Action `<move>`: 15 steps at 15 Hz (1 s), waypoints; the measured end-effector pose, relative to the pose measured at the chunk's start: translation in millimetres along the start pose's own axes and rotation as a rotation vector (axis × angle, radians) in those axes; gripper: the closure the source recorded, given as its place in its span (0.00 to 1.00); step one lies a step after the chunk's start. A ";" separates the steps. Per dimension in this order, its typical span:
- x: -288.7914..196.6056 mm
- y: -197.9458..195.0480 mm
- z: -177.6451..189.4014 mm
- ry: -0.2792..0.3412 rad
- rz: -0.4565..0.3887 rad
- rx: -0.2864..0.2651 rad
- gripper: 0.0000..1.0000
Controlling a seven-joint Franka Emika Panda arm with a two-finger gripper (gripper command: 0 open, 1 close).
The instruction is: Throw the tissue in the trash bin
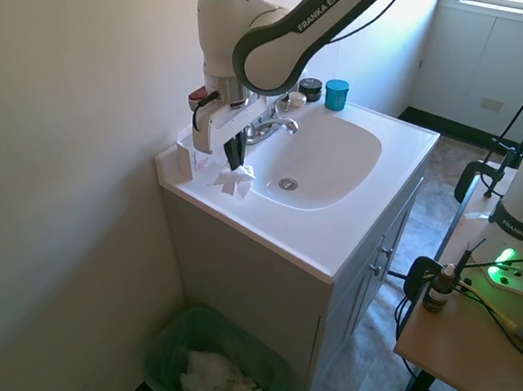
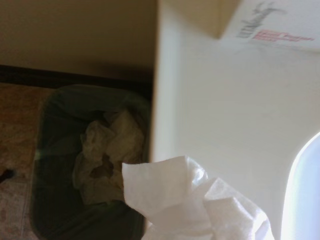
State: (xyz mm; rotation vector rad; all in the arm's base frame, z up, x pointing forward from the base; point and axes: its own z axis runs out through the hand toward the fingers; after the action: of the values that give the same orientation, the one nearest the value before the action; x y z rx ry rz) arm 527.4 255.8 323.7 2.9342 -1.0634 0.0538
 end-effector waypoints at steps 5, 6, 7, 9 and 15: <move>-66.0 -42.6 4.4 0.061 -0.080 -0.004 1.00; -71.3 -55.4 11.1 0.073 -0.088 -0.007 1.00; -77.9 -70.5 21.0 0.079 -0.098 -0.011 1.00; -95.2 -98.6 46.9 0.078 -0.116 -0.028 1.00; -117.7 -130.2 120.8 0.043 -0.146 -0.091 1.00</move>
State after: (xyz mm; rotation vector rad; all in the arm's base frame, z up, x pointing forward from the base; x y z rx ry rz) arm 523.6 427.4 197.4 2.9050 -0.8210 0.0636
